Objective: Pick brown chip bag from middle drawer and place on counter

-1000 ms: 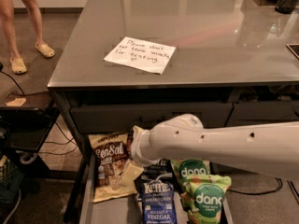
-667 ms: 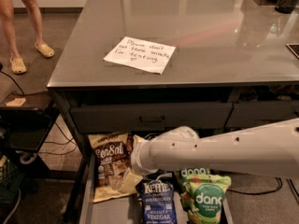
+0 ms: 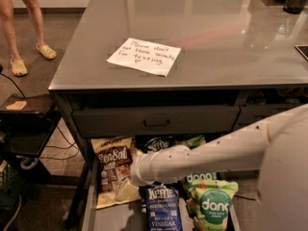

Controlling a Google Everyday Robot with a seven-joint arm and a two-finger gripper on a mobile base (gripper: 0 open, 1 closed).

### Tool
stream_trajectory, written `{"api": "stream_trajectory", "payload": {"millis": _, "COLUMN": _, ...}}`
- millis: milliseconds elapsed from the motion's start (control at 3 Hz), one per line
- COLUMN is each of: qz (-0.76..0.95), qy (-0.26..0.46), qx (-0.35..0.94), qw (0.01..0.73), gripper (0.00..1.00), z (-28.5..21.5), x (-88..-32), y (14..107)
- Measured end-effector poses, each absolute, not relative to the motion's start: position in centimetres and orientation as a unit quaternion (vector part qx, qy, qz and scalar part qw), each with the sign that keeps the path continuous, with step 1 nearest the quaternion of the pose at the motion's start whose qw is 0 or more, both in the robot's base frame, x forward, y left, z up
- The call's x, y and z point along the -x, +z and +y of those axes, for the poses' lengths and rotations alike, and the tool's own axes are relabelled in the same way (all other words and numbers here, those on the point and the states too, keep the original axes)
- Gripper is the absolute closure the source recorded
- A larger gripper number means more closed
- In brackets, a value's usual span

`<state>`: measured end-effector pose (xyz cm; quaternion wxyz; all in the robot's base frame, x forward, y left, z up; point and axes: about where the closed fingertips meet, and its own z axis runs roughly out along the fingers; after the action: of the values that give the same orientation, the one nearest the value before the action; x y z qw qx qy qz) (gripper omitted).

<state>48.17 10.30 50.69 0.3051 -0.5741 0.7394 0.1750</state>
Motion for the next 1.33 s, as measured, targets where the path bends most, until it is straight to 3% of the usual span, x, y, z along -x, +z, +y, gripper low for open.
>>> {"api": "stream_trajectory", "payload": {"millis": 1333, "qz": 0.747, "qy": 0.267, "qx": 0.520, "qw": 0.316, "gripper": 0.00, "z": 13.1, "x": -53.9, "y": 39.7}}
